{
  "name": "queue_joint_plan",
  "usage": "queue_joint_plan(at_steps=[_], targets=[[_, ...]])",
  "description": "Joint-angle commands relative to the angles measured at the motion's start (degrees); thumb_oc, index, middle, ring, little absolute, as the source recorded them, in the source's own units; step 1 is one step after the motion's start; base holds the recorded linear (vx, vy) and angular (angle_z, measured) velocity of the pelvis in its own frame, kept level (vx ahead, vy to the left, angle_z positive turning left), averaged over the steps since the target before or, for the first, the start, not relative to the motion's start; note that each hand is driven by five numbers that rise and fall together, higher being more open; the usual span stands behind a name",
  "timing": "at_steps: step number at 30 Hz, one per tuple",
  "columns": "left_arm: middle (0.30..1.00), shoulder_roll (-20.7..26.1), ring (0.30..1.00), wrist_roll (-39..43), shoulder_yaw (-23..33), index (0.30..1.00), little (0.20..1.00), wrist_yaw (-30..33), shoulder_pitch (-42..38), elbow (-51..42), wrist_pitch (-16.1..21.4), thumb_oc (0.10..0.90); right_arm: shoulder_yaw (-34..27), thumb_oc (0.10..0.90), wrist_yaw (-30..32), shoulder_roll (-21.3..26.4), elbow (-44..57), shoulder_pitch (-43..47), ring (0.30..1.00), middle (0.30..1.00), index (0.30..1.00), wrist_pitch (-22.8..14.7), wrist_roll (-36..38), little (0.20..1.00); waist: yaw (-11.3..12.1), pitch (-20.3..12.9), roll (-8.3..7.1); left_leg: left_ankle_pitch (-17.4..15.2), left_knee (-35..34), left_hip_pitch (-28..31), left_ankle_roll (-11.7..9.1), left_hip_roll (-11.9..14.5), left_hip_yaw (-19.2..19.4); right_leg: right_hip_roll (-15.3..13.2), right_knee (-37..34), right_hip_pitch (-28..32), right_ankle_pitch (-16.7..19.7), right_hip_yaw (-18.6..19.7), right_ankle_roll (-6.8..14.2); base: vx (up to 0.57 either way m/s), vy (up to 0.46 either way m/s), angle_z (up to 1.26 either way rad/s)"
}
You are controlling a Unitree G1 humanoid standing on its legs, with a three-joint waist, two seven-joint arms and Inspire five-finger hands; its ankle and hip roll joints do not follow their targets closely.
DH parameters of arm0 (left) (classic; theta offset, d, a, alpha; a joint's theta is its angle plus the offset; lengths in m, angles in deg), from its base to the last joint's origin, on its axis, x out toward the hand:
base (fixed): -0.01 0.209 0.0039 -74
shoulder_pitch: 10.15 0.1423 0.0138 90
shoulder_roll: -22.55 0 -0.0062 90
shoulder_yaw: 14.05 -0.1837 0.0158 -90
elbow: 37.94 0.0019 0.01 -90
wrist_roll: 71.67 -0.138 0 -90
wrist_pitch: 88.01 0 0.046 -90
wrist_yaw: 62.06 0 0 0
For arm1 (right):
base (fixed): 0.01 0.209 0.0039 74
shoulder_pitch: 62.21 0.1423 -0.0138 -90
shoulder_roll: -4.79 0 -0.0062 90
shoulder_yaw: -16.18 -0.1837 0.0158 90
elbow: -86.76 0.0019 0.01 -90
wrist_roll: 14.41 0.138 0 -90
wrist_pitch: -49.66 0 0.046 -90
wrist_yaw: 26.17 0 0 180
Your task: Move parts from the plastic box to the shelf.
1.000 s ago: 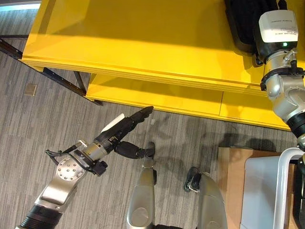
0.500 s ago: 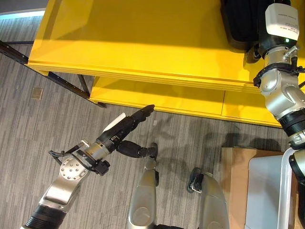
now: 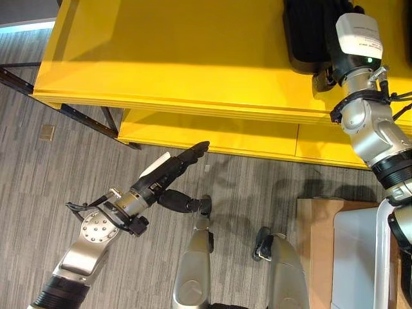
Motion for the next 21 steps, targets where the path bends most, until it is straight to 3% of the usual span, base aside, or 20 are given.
queue_joint_plan(at_steps=[1,5,10,14,21], targets=[[1.000,-2.49,1.000,3.39,-0.71,1.000,1.000,0.78,-1.63,-5.41,3.64,0.900,-2.50,0.900,3.61,1.77,2.61,5.80,1.000,1.000,1.000,-4.25,2.07,1.000,0.62,-2.15,0.99,-12.10,8.08,4.32,-1.92,4.72,-1.72,-0.07,-8.70,2.36,4.85,4.57,3.90,0.00,0.000,0.00],[1.000,-2.77,1.000,3.04,-0.65,1.000,1.000,0.50,-1.30,-5.37,3.72,0.900,-3.89,0.900,3.38,0.91,4.18,4.75,1.000,1.000,1.000,-4.60,4.39,1.000,0.45,-2.09,1.03,-12.08,7.90,4.61,-1.94,4.65,-1.53,0.02,-9.18,2.62,5.09,4.71,3.95,0.00,0.008,0.00],[1.000,-3.12,1.000,2.95,-0.71,1.000,1.000,0.30,-1.32,-5.35,3.44,0.900,-5.32,0.900,4.14,0.07,5.64,3.62,1.000,1.000,1.000,-3.49,-0.58,1.000,0.32,-2.13,1.14,-12.33,8.05,4.73,-1.78,4.35,-1.47,-0.02,-9.57,2.81,5.38,4.89,4.08,0.00,0.014,-0.01],[1.000,-3.23,1.000,2.61,-1.05,1.000,1.000,0.85,-1.28,-5.37,3.47,0.900,-5.91,0.900,7.92,0.73,5.78,3.32,1.000,1.000,1.000,-1.36,-1.81,1.000,0.19,-2.24,1.26,-12.40,8.00,4.77,-1.70,4.21,-1.43,-0.03,-10.09,3.04,5.63,4.93,4.19,0.00,0.000,0.00],[1.000,-3.44,1.000,2.02,-1.67,1.000,1.000,1.78,-1.05,-5.40,3.91,0.900,-7.75,0.900,14.88,1.44,5.16,3.79,1.000,1.000,1.000,-3.58,-4.06,1.000,0.03,-2.37,1.48,-12.23,7.38,5.10,-1.84,4.32,-1.14,0.08,-10.94,3.37,5.84,4.89,4.19,0.00,0.000,0.00]])
